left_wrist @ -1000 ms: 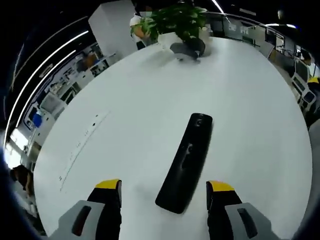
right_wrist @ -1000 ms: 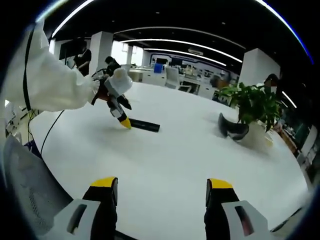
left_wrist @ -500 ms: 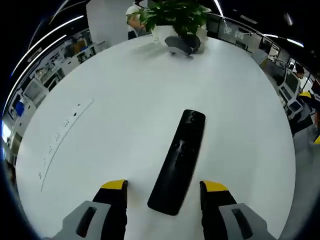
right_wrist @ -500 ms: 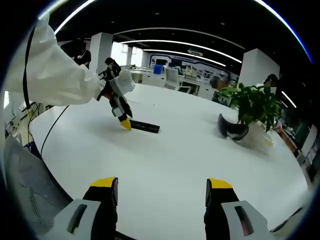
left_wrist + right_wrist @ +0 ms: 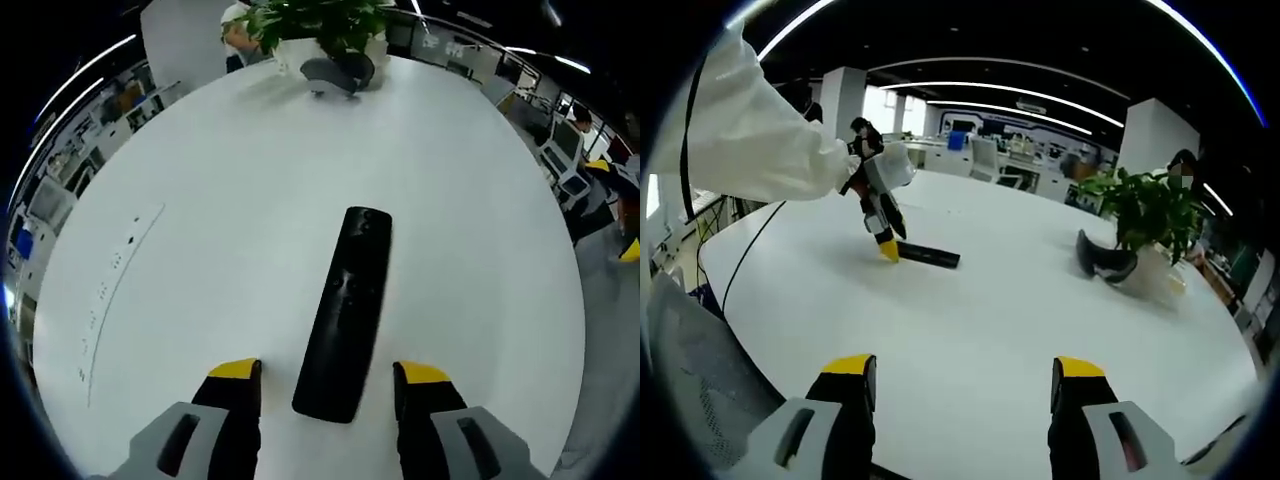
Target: Press the specified remote control buttons in sequence, fully releasing each button before pressing the next.
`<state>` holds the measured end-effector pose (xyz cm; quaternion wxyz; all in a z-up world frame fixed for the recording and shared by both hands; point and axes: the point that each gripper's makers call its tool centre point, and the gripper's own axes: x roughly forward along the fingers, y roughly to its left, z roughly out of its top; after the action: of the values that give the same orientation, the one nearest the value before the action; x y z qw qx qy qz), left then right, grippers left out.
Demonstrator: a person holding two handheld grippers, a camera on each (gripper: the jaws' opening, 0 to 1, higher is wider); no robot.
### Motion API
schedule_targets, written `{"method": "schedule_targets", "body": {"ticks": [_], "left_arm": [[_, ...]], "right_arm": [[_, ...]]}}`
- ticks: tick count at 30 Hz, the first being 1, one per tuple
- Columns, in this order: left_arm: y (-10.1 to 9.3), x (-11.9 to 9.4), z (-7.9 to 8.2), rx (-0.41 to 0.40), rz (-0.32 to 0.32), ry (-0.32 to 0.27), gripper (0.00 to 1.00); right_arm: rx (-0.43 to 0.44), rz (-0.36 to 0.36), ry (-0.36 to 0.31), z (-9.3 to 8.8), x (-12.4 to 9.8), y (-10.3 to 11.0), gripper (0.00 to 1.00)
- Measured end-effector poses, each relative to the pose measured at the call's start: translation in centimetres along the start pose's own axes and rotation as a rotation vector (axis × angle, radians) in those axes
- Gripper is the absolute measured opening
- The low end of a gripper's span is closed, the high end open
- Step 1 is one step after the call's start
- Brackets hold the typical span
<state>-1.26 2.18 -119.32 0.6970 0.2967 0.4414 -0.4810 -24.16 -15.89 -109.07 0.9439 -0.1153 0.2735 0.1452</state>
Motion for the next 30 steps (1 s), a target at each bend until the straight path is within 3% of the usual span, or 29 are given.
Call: {"method": "schedule_targets", "body": {"ticks": [4,15,19,24,30], "left_arm": [[-0.5,-0.3,-0.5,0.051,-0.021,0.038,0.48],[-1.1,-0.3,-0.8,0.034,-0.007,0.091,0.36],[-1.4,-0.4,-1.1,0.048,-0.006,0.110,0.24],[-1.6,-0.4,-1.1,0.050,0.007,0.135,0.23],[-2.0,-0.4,-1.3,0.055,0.004,0.112,0.23]], "right_arm": [[0.004,0.000,-0.011,0.2,-0.1,0.0,0.70],[0.000,0.005,-0.018,0.2,-0.2,0.2,0.70],[0.002,0.005,-0.021,0.3,-0.2,0.1,0.70],[-0.004,0.009,-0.024,0.3,-0.3,0.3,0.69],[-0.003,0.007,-0.025,0.4,-0.2,0.2,0.69]]}}
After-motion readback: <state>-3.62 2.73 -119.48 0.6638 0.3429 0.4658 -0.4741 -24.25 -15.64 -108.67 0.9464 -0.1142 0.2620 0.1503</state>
